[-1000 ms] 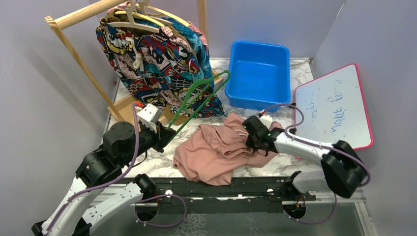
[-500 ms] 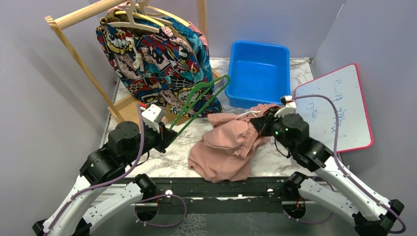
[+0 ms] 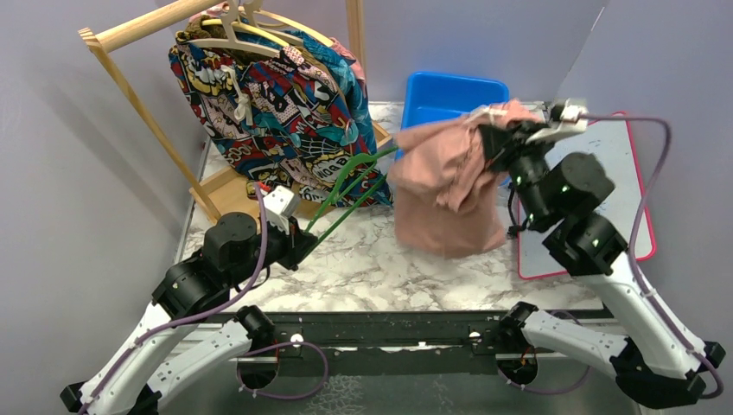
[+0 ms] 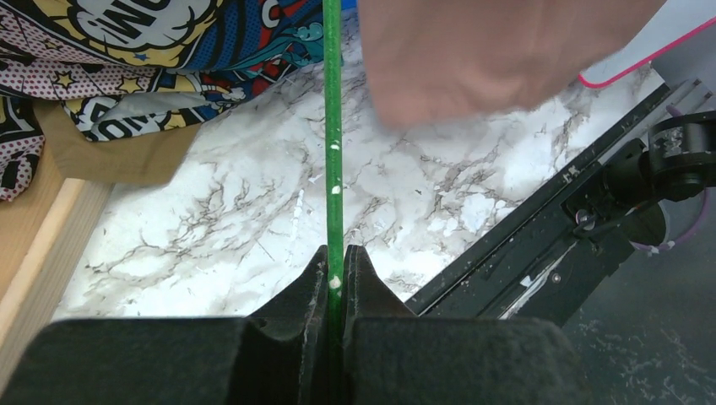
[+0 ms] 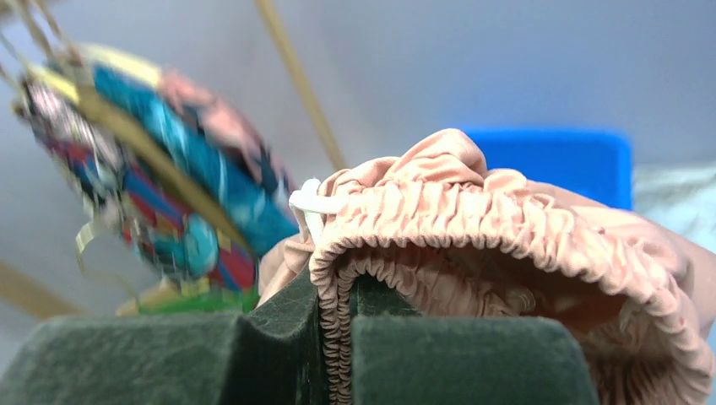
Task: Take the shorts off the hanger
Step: Pick up the shorts at the center of the board, then place the shorts in the basket.
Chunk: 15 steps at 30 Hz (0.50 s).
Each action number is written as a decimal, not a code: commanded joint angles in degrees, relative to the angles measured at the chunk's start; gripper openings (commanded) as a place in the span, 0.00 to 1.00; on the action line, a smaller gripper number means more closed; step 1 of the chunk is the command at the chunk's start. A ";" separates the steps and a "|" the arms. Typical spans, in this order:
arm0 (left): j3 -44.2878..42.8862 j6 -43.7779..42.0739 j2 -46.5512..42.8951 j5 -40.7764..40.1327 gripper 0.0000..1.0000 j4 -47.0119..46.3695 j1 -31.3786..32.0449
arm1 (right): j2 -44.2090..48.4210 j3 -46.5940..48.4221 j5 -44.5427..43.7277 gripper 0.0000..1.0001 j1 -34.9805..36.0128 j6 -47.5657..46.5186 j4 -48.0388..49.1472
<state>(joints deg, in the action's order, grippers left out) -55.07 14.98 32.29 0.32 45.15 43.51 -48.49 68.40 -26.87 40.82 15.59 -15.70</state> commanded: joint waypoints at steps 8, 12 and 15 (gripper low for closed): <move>0.78 1.18 0.12 3.08 0.00 -5.52 -0.01 | -23.24 36.53 -10.20 0.01 0.16 -23.40 12.64; 0.97 1.22 0.20 3.65 0.00 -6.14 0.00 | -31.39 37.05 -16.01 0.01 0.14 -36.20 23.74; 0.84 1.27 0.24 4.23 0.00 -6.20 0.00 | -37.57 38.68 -17.53 0.01 -1.29 -37.52 23.40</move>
<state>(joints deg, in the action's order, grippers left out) -54.30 15.68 32.64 2.37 42.74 43.51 -78.56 105.60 -39.66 40.77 -13.34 2.92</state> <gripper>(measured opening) 0.041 0.066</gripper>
